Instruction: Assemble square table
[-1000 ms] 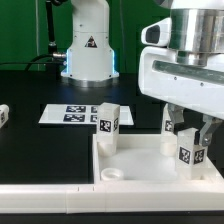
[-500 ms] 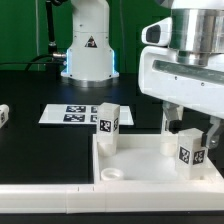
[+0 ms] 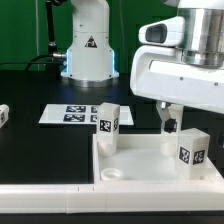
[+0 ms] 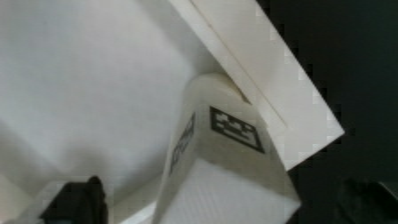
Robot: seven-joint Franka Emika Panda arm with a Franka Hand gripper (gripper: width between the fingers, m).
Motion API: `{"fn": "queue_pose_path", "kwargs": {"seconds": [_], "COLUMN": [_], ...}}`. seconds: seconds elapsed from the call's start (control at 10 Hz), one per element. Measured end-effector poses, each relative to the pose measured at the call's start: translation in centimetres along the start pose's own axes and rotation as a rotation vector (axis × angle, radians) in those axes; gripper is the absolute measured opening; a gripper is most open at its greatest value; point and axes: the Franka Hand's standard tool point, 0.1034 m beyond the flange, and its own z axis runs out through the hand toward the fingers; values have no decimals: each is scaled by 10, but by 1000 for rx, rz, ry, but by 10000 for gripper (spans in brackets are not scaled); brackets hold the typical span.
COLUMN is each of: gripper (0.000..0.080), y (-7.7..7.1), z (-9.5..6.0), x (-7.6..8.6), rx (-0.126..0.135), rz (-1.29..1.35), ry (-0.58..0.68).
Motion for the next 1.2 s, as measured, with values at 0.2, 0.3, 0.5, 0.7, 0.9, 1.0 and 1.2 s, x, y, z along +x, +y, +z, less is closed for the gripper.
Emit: {"fn": "queue_pose_path", "kwargs": {"seconds": [0.2,0.3,0.5,0.7,0.9,1.0,1.2], "gripper": [649,649,649,649,649,649,560], "y": [-1,-2,-5,-5,-3,-3,-2], "z": [3,3,2,1,2,1,1], "x": [1,0,0,1,1,2,5], "rx": [37,38,38,28,10,8,5], "rz": [-125,-193,-330,-464,-623,-662,-683], "ry": [15,15,25,34,42,42,51]}}
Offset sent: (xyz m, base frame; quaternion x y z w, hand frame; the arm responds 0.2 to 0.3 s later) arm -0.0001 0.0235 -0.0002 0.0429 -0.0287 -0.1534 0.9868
